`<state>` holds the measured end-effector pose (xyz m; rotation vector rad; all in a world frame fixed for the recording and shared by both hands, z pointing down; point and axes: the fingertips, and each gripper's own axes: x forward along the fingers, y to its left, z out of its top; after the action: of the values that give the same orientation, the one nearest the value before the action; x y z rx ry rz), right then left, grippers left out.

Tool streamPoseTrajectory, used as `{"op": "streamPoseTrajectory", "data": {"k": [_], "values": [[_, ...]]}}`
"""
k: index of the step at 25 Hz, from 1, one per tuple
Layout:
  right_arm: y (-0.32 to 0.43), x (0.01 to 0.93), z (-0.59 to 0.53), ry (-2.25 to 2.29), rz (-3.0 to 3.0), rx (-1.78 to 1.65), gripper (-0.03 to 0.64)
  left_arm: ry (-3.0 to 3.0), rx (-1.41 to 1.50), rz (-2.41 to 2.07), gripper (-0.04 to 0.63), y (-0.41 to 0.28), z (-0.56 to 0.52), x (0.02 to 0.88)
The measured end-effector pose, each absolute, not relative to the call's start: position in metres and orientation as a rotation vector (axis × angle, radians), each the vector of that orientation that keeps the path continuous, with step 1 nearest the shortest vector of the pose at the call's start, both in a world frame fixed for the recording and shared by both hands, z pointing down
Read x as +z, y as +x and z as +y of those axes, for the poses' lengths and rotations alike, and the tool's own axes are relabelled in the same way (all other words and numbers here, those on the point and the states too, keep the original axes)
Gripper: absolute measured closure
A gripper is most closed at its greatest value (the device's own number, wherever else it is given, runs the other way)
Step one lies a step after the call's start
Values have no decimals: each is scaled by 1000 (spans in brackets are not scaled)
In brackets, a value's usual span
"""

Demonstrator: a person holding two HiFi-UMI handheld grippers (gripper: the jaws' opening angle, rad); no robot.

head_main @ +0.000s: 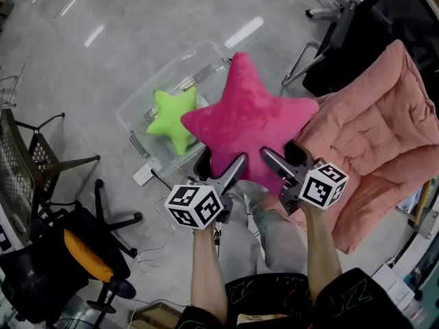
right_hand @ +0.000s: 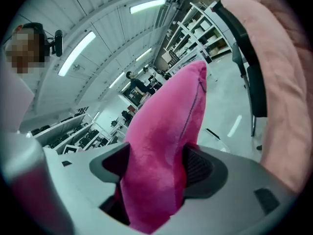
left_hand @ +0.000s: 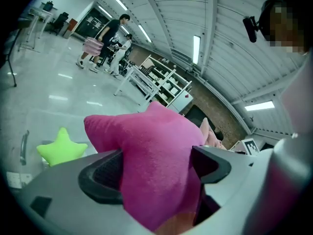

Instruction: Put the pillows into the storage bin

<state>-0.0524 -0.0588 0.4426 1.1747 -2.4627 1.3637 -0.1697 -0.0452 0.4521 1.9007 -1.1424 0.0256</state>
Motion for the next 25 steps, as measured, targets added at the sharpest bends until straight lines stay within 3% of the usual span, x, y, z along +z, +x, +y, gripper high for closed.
{"op": "streamPoseTrajectory", "data": {"k": [9,20,22,24,25], "values": [[-140,527,-123,1069,-2396,1460,275,1797,28,-1185,160,-257,-100,532],[-187,597,-194,1020,-2334,1436,242,1747,46,-1228,165,-308,-154,604],[-178,600,-210,1131,-2317,1306,236,1771,87,-1247,262,-312,-158,610],[-165,602,-219,1237,-2303,1196,236,1765,79,-1239,280,-312,-158,613],[-162,603,-218,1242,-2299,1182,239,1761,60,-1225,330,-310,-156,613]]}}
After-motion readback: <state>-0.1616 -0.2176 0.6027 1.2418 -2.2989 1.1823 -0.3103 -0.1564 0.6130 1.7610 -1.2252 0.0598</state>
